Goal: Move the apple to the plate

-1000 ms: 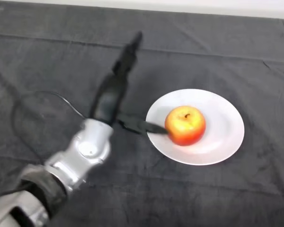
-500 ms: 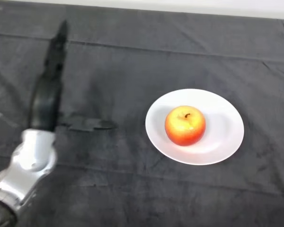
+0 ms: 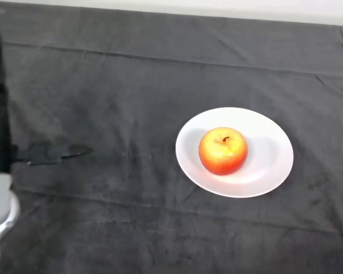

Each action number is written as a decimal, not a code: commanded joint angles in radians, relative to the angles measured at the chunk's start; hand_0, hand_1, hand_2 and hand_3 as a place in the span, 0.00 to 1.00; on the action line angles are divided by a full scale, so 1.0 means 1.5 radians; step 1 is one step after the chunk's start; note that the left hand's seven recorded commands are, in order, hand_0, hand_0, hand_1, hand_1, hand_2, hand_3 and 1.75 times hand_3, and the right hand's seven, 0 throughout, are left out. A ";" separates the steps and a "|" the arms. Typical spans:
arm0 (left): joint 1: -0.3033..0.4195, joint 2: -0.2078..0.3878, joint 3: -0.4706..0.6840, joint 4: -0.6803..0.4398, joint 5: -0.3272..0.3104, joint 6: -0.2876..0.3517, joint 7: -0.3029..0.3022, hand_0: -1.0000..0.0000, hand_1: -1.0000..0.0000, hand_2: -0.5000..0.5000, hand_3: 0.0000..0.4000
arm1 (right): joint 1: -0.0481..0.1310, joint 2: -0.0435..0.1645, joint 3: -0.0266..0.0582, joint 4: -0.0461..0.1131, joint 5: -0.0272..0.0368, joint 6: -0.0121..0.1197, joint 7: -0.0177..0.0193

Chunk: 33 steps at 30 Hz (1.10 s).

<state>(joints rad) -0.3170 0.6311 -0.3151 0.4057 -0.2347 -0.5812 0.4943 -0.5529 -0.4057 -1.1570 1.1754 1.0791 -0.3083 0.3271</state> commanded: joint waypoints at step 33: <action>0.203 0.065 0.375 0.173 -0.197 -0.143 -0.154 1.00 1.00 0.50 0.00 | -0.008 -0.004 0.0056 -0.009 0.0116 -0.005 0.0014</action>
<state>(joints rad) -0.0177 0.7106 0.2209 0.6429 -0.5192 -0.7778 0.2692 -0.5533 -0.4058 -1.1560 1.1754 1.0791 -0.3082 0.3269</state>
